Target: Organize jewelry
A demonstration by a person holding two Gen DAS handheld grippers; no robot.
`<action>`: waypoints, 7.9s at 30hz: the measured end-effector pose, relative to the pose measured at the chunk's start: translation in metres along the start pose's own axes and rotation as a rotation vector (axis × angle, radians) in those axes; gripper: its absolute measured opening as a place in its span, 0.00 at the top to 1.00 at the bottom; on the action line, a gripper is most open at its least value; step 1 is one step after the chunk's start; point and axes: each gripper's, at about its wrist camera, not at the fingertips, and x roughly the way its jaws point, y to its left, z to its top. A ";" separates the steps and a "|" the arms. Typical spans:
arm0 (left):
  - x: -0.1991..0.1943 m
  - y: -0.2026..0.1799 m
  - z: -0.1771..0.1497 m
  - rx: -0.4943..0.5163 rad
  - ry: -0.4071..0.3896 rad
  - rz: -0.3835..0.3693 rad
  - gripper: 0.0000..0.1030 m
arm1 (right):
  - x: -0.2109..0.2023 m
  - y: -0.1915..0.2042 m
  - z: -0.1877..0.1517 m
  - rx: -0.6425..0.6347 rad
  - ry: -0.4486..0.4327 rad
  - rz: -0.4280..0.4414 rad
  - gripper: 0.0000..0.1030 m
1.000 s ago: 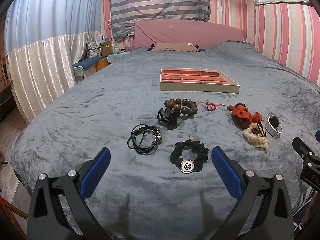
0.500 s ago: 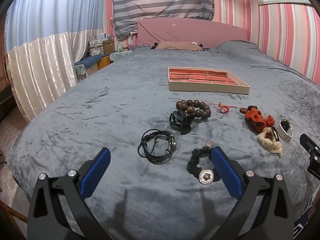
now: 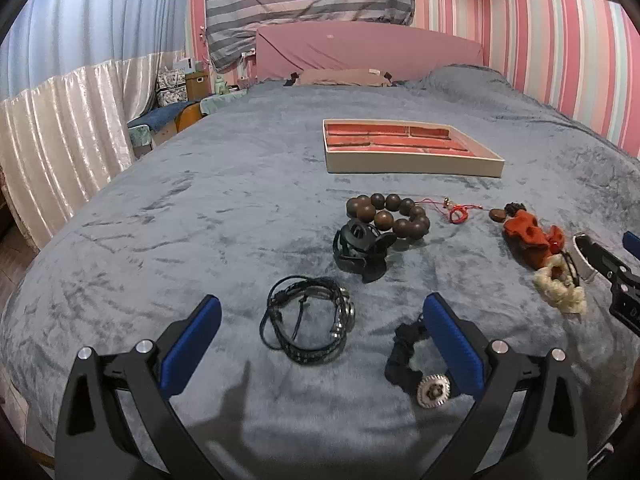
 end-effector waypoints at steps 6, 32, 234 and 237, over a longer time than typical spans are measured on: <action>0.021 0.002 0.000 0.005 0.020 0.002 0.04 | 0.028 0.002 -0.001 0.020 0.072 0.057 0.50; 0.053 0.002 -0.008 0.022 0.099 -0.053 0.44 | 0.054 0.005 -0.012 0.063 0.148 0.131 0.88; 0.045 -0.028 -0.025 0.022 0.143 -0.064 0.46 | 0.057 -0.037 -0.024 0.046 0.159 0.137 0.35; 0.041 -0.030 -0.028 0.023 0.143 -0.078 0.56 | 0.057 -0.033 -0.025 0.041 0.160 0.144 0.38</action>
